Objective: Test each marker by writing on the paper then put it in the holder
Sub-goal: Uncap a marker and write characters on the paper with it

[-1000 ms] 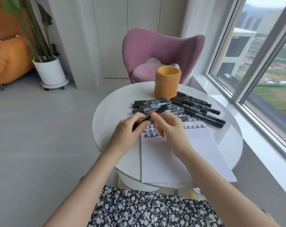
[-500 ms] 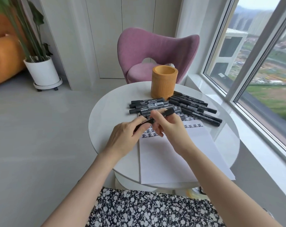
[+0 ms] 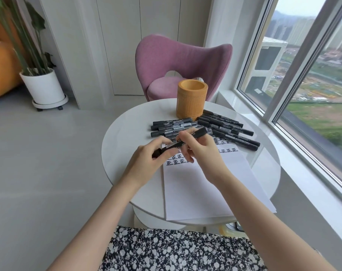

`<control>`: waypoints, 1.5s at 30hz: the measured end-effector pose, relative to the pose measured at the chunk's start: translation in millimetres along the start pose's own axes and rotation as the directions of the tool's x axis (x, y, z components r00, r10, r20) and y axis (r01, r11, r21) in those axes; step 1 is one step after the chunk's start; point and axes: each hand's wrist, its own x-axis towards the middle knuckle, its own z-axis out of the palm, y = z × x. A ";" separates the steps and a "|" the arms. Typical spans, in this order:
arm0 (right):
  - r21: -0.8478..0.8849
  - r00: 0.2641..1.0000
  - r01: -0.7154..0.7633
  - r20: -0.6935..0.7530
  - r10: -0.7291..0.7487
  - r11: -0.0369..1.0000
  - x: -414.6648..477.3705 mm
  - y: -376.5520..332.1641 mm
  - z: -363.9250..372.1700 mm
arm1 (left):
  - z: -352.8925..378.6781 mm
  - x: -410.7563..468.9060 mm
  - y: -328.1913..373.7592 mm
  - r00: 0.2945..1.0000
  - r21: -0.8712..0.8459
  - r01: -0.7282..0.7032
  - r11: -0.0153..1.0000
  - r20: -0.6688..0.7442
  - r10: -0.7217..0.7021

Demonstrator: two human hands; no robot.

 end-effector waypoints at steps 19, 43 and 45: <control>0.026 0.949 -0.184 -0.256 0.185 0.983 -7.3 9.6 -32.6 | 1.2 7.9 -8.5 0.992 -0.309 0.075 0.948 -0.070 -0.101; -0.411 0.885 -0.120 -0.457 -0.090 0.904 0.7 24.5 -46.2 | 3.5 6.4 -9.6 0.983 -0.208 0.174 0.963 0.086 -0.159; -0.408 0.884 -0.115 -0.457 -0.094 0.906 0.7 24.8 -47.0 | 3.5 6.6 -10.8 0.982 -0.201 0.181 0.963 0.086 -0.167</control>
